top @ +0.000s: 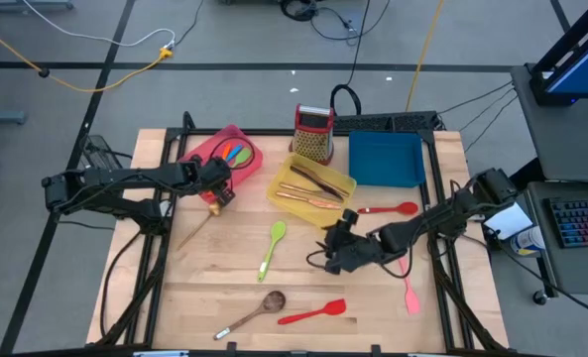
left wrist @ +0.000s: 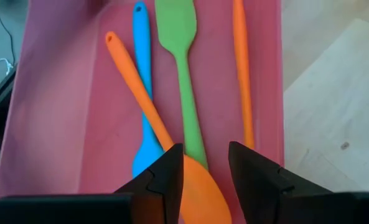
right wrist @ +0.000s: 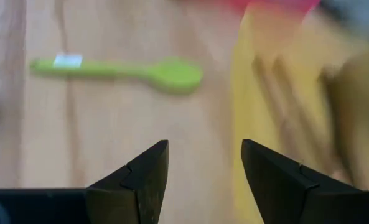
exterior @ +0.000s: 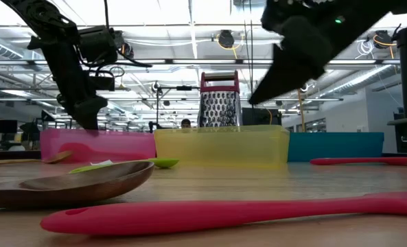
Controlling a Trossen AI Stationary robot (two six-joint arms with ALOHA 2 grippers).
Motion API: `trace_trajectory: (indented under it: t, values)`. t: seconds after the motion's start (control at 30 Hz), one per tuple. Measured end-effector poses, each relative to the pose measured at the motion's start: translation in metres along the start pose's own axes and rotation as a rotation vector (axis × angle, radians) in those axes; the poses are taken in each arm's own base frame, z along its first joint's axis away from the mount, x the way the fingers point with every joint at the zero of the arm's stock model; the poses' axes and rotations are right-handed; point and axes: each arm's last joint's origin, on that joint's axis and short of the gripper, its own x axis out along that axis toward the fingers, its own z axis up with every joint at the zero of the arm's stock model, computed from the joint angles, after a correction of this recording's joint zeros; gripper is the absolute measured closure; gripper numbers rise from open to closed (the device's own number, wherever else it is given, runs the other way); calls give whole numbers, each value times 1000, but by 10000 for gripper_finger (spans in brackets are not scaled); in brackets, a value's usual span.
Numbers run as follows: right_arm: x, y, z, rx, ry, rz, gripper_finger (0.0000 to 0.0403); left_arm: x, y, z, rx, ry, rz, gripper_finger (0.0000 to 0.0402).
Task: Pick & Place Kitchen Items
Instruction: Put the pink spatula into the red bin
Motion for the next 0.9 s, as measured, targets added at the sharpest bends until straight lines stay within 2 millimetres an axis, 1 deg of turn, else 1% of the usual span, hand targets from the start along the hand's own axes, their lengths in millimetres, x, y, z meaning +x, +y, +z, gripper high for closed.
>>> trace_trajectory:
  t: [0.2, 0.37, 0.6, 0.73, 0.9]
  values:
    - [-9, 4, -13, 185, 187, 126, 206, 0, -1, 3, 6, -26, -9, 268]
    - [-16, 6, -21, 291, 335, 180, 206, 0, -1, 3, -6, -32, -16, 268]
    - [-32, 8, -44, 387, 564, 113, 206, 0, -1, 4, -54, -34, -18, 268]
    - [-44, 11, -57, 417, 657, 38, 206, 0, -1, 4, -67, -34, -19, 268]
    - [-61, 14, -72, 473, 771, -45, 206, 0, -1, 4, -133, -38, -22, 268]
